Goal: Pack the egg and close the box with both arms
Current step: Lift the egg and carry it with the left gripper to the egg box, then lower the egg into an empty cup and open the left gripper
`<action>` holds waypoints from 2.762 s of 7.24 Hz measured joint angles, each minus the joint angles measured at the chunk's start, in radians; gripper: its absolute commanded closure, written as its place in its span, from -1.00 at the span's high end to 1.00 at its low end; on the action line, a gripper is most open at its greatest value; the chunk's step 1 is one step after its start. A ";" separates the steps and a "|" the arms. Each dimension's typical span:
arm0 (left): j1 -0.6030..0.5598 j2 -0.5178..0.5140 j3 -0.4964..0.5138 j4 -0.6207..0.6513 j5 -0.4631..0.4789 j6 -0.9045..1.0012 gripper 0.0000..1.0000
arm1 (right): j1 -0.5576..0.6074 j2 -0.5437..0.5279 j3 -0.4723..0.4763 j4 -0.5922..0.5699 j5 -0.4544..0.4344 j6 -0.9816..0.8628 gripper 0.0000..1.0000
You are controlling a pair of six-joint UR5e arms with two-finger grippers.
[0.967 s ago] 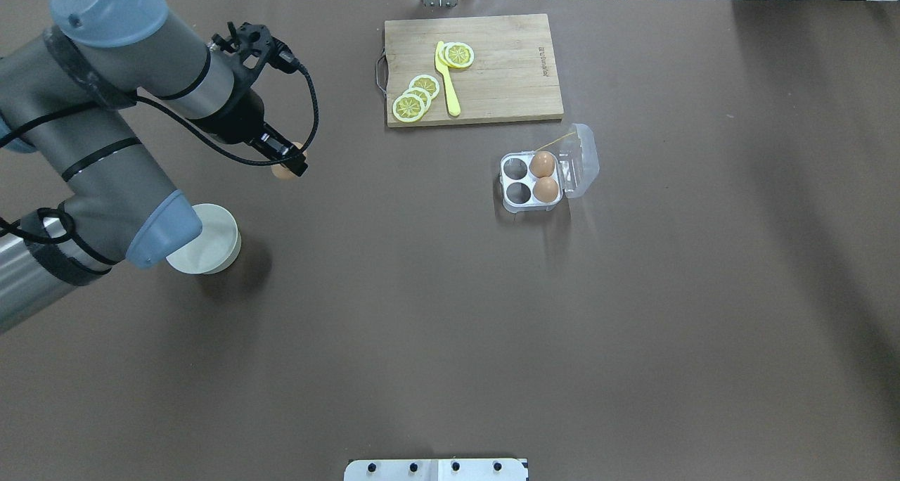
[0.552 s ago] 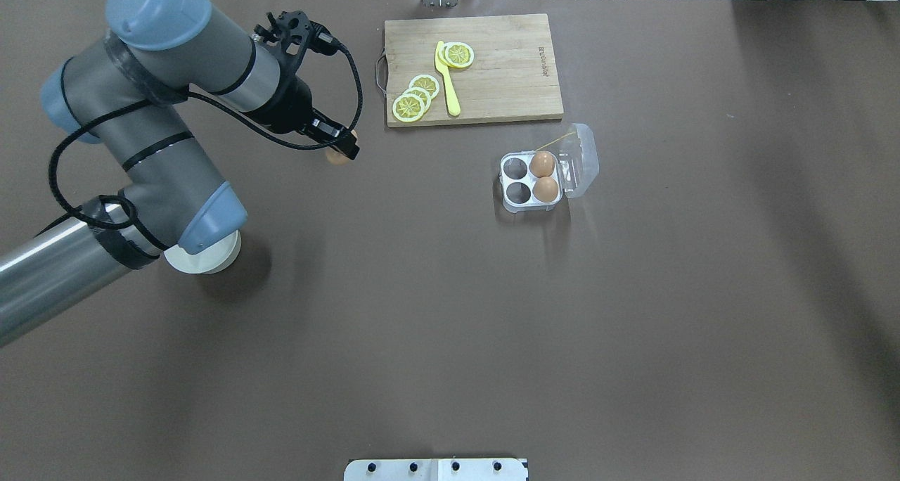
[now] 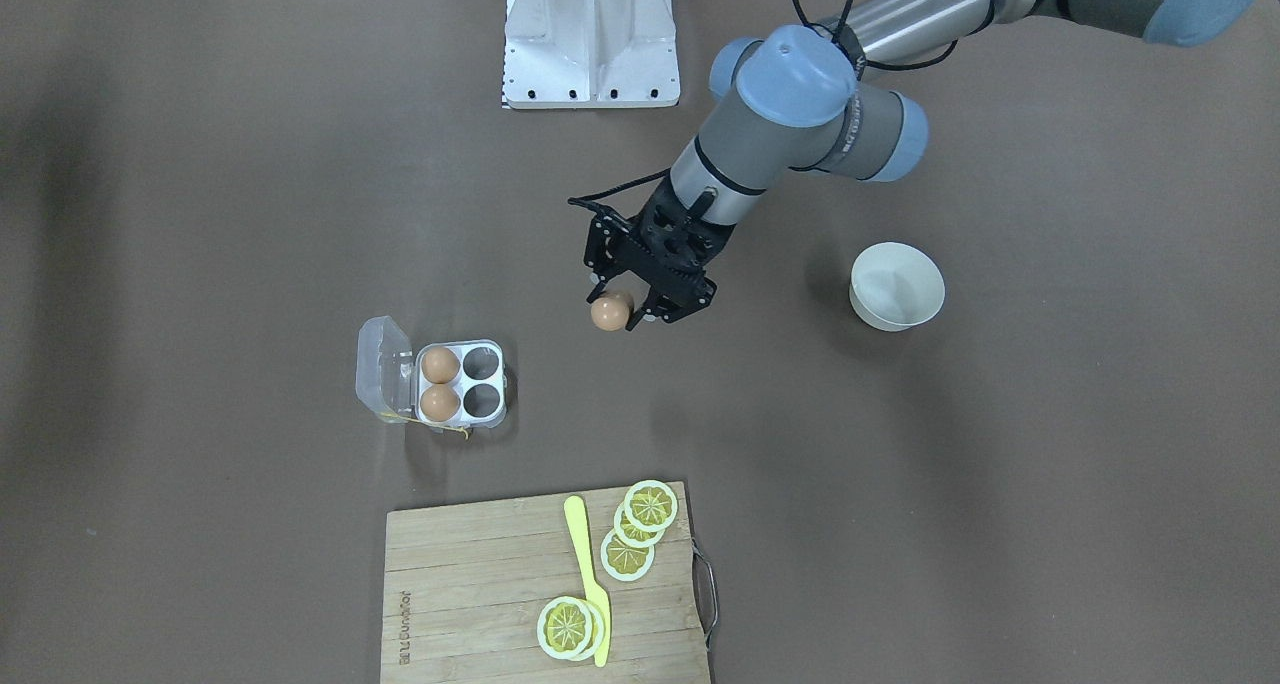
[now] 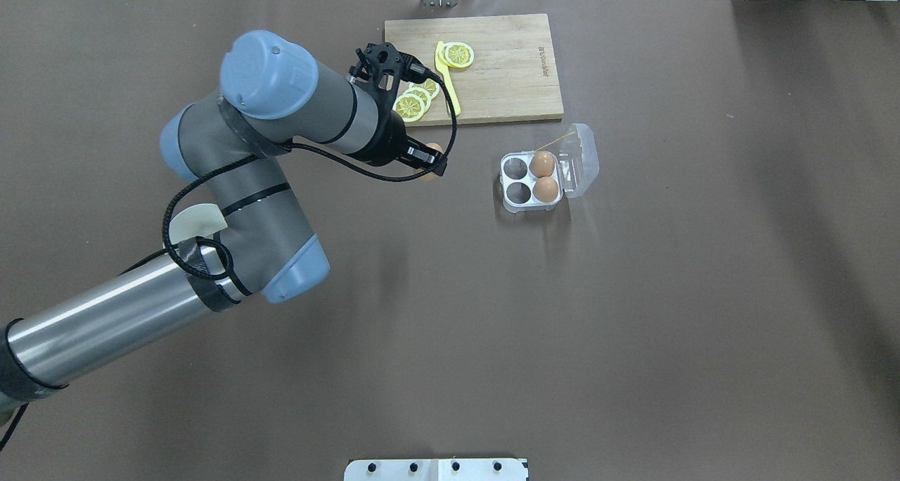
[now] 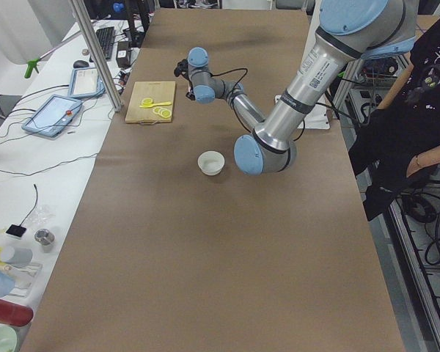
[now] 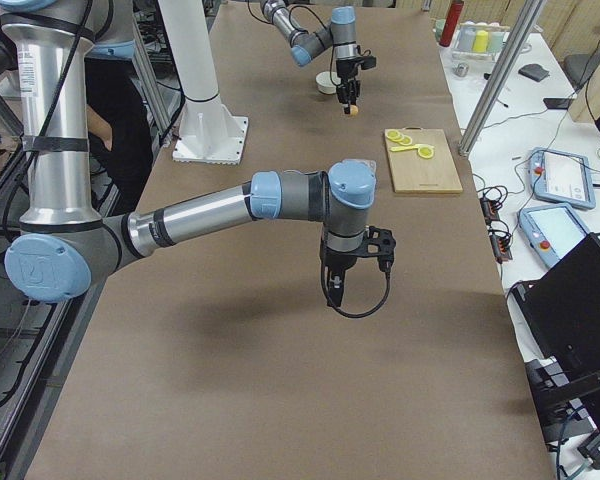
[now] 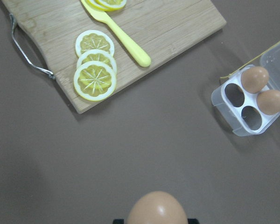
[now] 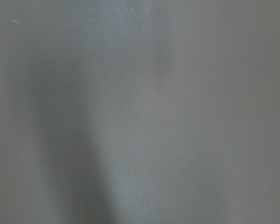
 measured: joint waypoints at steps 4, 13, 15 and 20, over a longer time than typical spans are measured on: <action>0.113 -0.101 0.106 -0.112 0.223 -0.089 -0.10 | 0.005 -0.019 0.003 0.000 0.002 -0.005 1.00; 0.165 -0.150 0.228 -0.192 0.484 -0.103 -0.09 | 0.034 -0.038 0.021 0.000 0.002 -0.035 1.00; 0.186 -0.162 0.256 -0.193 0.546 -0.102 -0.09 | 0.039 -0.040 0.025 0.000 0.002 -0.035 1.00; 0.219 -0.210 0.322 -0.193 0.634 -0.102 -0.09 | 0.045 -0.042 0.028 0.000 0.002 -0.035 1.00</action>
